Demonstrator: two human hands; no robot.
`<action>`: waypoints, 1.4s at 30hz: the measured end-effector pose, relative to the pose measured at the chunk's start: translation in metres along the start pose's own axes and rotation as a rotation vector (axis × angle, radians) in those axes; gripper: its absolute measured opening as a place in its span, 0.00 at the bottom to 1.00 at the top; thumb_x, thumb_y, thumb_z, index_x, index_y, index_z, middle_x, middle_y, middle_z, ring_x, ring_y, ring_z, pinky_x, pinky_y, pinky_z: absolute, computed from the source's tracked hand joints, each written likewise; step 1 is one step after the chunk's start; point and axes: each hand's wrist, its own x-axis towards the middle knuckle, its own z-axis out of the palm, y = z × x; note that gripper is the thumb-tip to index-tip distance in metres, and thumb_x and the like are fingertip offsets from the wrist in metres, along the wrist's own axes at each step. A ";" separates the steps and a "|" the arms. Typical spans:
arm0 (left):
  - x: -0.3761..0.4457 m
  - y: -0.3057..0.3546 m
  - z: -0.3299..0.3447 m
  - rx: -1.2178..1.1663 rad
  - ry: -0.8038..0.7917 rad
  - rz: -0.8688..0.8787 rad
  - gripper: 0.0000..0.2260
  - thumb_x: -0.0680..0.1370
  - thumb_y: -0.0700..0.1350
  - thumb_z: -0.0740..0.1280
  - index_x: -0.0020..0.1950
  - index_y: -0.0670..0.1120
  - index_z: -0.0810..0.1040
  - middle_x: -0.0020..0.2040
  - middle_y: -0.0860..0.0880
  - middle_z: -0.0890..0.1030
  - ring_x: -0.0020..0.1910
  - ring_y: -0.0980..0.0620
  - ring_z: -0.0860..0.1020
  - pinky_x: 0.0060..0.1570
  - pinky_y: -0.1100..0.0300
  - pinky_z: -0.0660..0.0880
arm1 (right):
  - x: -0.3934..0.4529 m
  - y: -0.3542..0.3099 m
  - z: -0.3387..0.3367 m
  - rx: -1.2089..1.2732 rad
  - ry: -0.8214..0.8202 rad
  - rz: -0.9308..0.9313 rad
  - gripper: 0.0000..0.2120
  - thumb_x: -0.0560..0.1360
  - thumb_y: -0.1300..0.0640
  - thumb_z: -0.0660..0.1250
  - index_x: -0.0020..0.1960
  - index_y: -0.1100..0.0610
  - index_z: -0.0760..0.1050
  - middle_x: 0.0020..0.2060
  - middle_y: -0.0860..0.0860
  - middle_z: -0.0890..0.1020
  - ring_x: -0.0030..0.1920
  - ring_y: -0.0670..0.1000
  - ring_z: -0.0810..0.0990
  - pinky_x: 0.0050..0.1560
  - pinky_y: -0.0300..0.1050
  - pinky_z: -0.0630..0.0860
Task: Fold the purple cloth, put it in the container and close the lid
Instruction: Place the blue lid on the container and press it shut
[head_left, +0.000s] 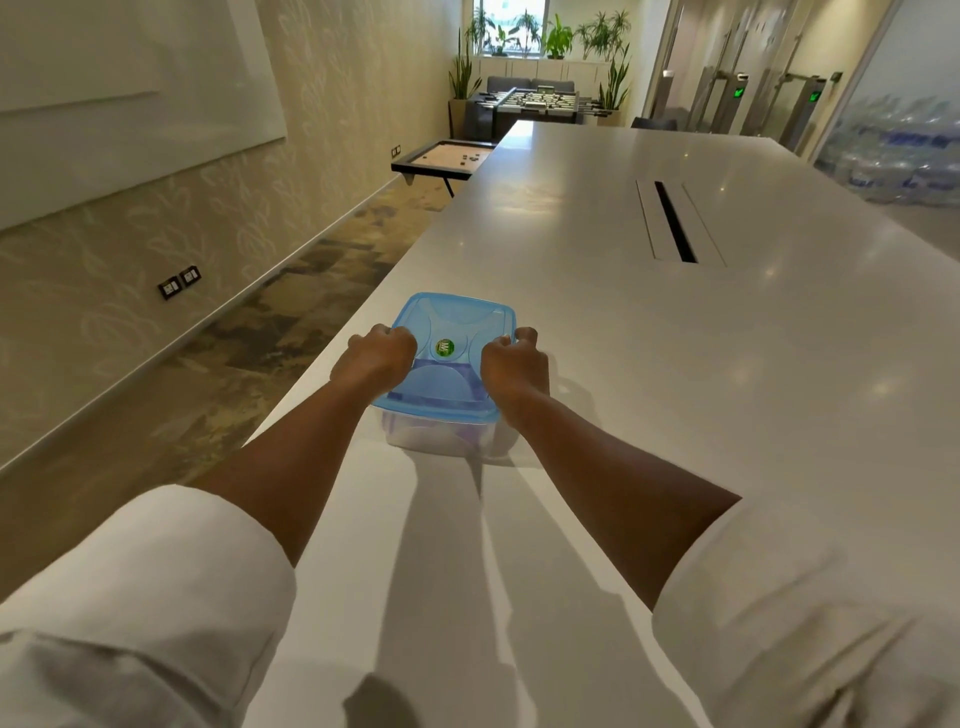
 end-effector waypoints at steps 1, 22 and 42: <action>0.003 0.002 -0.001 0.052 -0.002 -0.004 0.23 0.80 0.50 0.49 0.65 0.37 0.72 0.65 0.35 0.73 0.64 0.34 0.71 0.63 0.42 0.70 | 0.000 0.000 0.000 -0.009 0.004 -0.009 0.17 0.79 0.54 0.50 0.66 0.56 0.65 0.59 0.61 0.75 0.55 0.61 0.78 0.59 0.58 0.76; 0.053 0.030 0.013 0.035 0.159 0.266 0.23 0.80 0.51 0.50 0.72 0.47 0.71 0.71 0.42 0.73 0.68 0.39 0.72 0.69 0.44 0.68 | 0.030 -0.010 0.008 -0.295 0.100 -0.142 0.24 0.74 0.49 0.57 0.68 0.55 0.65 0.60 0.56 0.69 0.59 0.58 0.73 0.54 0.52 0.72; 0.096 0.034 0.018 -0.220 0.043 -0.054 0.26 0.79 0.55 0.53 0.65 0.37 0.73 0.66 0.37 0.75 0.62 0.38 0.74 0.56 0.51 0.68 | 0.070 -0.009 0.007 0.067 0.012 0.134 0.27 0.78 0.43 0.51 0.70 0.59 0.63 0.65 0.59 0.75 0.62 0.61 0.75 0.59 0.52 0.70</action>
